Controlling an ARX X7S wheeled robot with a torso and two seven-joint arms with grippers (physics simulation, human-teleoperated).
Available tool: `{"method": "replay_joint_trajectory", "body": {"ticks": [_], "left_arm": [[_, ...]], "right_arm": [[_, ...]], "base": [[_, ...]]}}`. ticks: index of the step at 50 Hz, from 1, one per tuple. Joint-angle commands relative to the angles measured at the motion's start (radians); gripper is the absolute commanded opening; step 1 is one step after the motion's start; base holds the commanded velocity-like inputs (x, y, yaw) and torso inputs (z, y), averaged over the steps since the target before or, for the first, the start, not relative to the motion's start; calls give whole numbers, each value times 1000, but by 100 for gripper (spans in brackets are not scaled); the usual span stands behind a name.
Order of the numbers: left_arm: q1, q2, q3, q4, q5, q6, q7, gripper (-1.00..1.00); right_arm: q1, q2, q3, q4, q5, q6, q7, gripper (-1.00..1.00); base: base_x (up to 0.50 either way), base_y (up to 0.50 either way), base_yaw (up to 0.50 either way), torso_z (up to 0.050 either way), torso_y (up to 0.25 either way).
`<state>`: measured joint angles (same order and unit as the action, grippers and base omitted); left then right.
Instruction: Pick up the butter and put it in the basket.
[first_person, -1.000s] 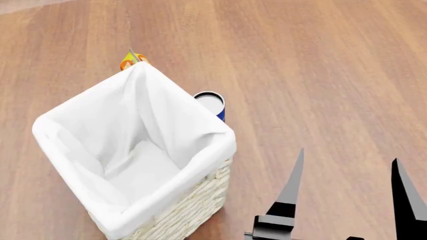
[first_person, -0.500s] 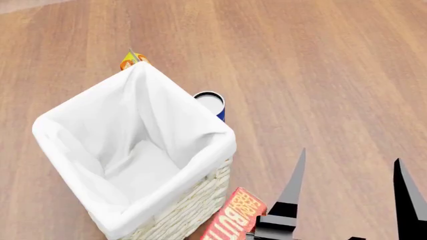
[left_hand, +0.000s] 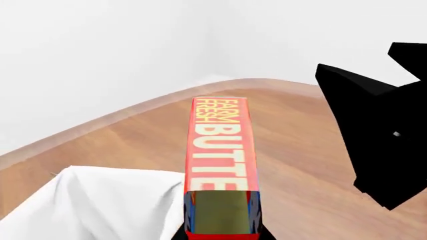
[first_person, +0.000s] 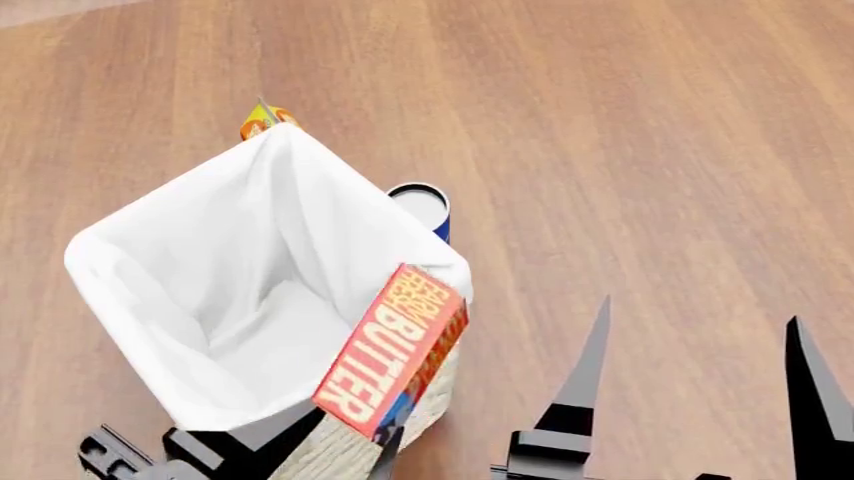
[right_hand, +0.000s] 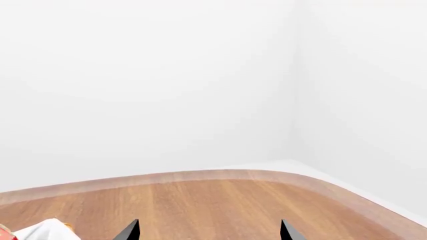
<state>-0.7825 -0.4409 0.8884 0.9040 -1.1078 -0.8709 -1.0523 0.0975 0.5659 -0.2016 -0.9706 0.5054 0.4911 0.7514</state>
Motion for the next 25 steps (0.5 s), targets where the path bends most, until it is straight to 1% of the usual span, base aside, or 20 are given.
{"method": "replay_joint_trajectory", "body": {"ticks": [1,4,7,8,12,15,17,23,25], "left_arm": [[-93,-59,-117,-21,-61,7,2,-100],[-111,-92,-133,-60,-56,14,49,-100],[-148,-117,-159,-100,-84,7,77,-100],[-180,-137,-169,-129,-91,-9,94,-100],[-263,-171,-193,-181,-143,-51,130,-100],[-307,-191,-202,-220,-151,-70,163,-100],[-352,-207,-192,-251,-146,-109,180,-100],[-419,-228,-176,-320,-123,-151,243,-100],[-449,-236,-167,-352,-100,-156,291,-100]], "right_arm": [[3,3,-7,1,2,-1,5,100],[1,4,-5,5,2,-7,4,100],[0,5,-8,10,0,-12,2,100],[0,6,-6,8,2,-12,4,100],[-4,9,0,7,7,-15,6,100],[-4,10,-3,9,7,-16,6,100],[-6,10,-5,13,3,-21,5,100],[-4,10,-8,18,4,-23,5,100],[-8,12,-2,19,8,-28,5,100]], "base": [[0,0,0,0,0],[0,0,0,0,3],[0,0,0,0,0],[0,0,0,0,0],[0,0,0,0,3],[0,0,0,0,0],[0,0,0,5,0],[0,0,0,0,2],[0,0,0,0,0]]}}
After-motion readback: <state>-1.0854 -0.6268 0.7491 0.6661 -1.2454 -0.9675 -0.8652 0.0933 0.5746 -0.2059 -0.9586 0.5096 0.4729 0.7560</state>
